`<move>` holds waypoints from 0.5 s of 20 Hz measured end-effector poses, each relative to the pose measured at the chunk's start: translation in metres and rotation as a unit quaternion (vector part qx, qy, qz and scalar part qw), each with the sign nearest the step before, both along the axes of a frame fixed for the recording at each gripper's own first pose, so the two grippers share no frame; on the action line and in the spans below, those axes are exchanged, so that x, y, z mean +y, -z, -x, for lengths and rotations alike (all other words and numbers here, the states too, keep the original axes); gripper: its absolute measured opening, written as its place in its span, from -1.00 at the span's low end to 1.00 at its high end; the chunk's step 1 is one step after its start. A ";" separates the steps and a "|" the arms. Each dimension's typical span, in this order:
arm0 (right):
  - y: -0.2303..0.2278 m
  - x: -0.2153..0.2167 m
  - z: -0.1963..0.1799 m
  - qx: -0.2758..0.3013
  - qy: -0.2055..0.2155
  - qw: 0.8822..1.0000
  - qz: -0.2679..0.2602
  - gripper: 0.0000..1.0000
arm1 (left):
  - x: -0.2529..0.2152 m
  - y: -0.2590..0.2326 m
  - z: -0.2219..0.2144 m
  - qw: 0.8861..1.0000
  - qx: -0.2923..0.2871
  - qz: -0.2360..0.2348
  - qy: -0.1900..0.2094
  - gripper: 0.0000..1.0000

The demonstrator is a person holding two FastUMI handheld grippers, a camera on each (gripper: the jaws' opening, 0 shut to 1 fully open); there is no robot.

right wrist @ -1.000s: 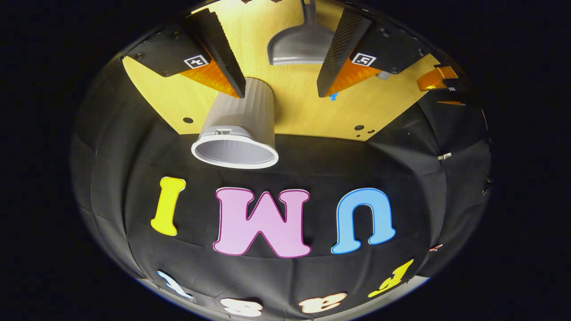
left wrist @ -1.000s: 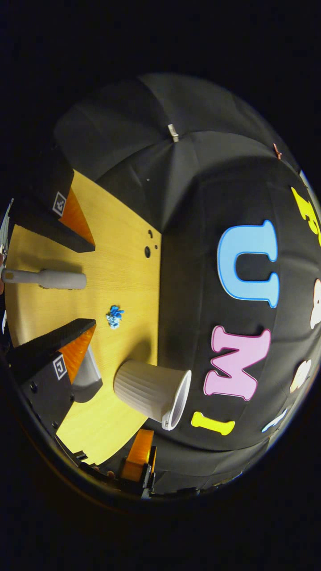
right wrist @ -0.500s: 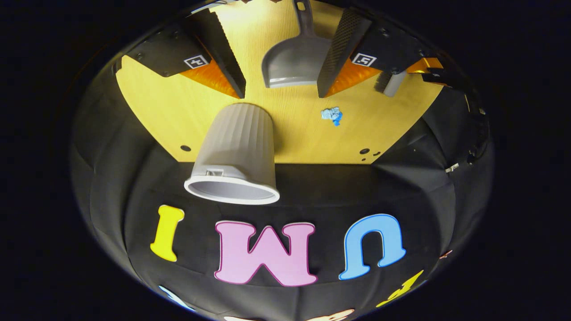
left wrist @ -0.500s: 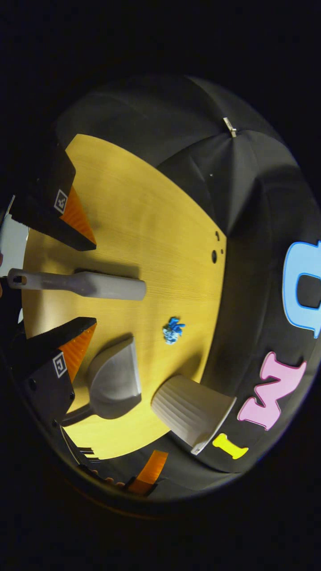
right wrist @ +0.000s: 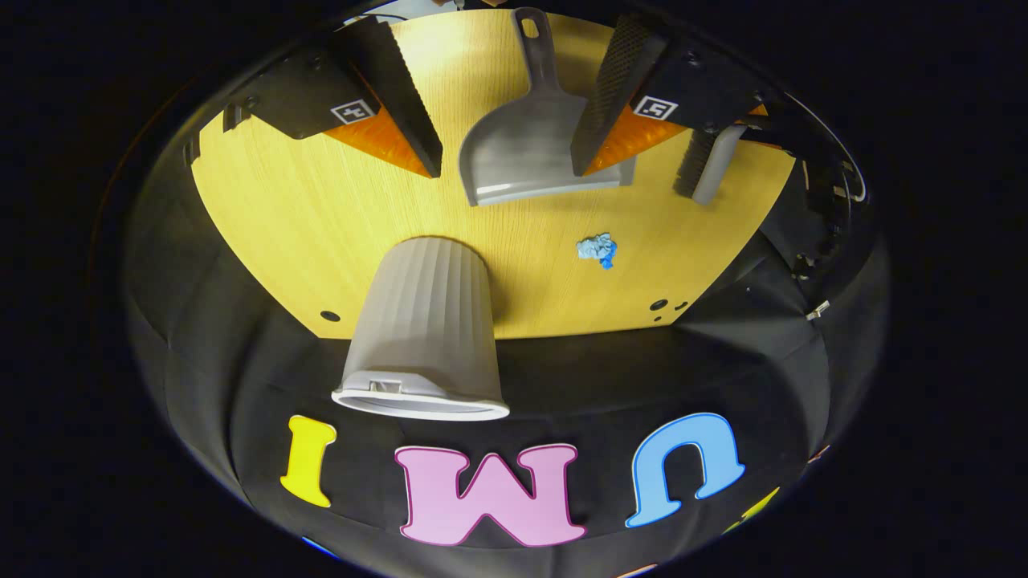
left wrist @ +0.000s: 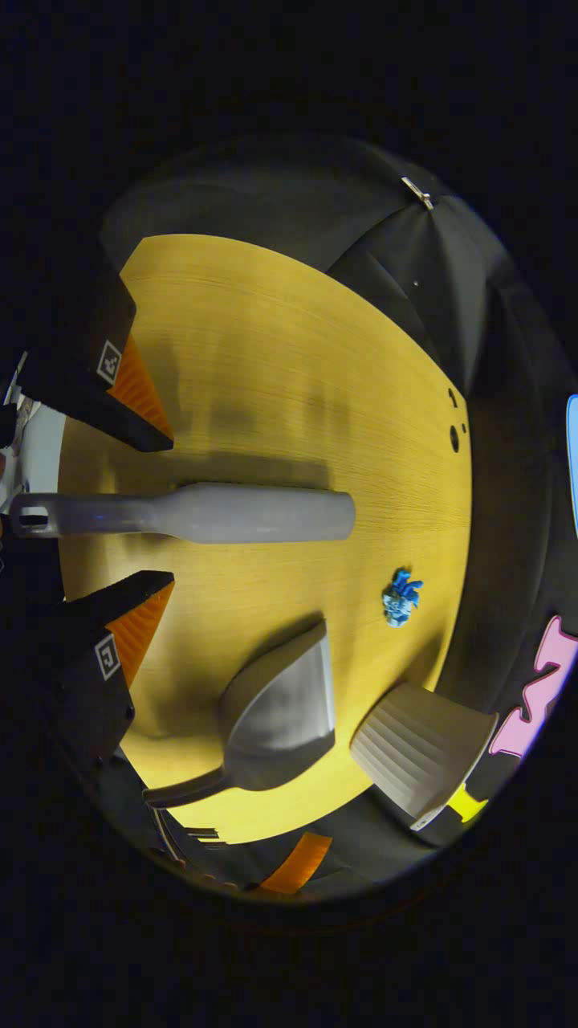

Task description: Pick up the small broom and dustpan from the desktop, sweep the trash into the dustpan with the broom, and then empty the trash into the garbage bin.

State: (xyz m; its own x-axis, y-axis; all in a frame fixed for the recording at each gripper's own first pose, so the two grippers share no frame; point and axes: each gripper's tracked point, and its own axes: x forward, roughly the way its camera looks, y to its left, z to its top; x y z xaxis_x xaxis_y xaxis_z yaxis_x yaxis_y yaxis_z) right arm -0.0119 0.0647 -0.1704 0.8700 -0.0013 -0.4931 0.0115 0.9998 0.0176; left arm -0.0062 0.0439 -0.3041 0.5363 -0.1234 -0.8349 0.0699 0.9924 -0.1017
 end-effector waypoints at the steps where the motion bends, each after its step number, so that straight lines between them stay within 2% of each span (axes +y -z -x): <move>1: 0.005 0.000 0.003 0.010 0.000 1.000 0.000 0.99 | 0.001 0.005 -0.001 1.000 0.012 -0.008 0.003 0.92; 4: 0.016 0.001 0.009 0.031 0.003 0.999 -0.011 0.99 | 0.000 0.015 -0.005 0.999 0.034 -0.022 0.017 0.91; 5: 0.020 0.000 0.010 0.037 0.004 0.999 -0.010 0.99 | -0.002 0.018 -0.007 0.998 0.042 -0.027 0.024 0.82; 6: 0.024 -0.001 0.012 0.044 0.004 0.999 -0.010 1.00 | -0.003 0.020 -0.008 0.998 0.052 -0.029 0.027 0.84; 10: 0.040 0.007 0.018 0.076 -0.004 0.997 -0.020 1.00 | -0.007 0.022 -0.013 0.996 0.068 -0.038 0.034 0.55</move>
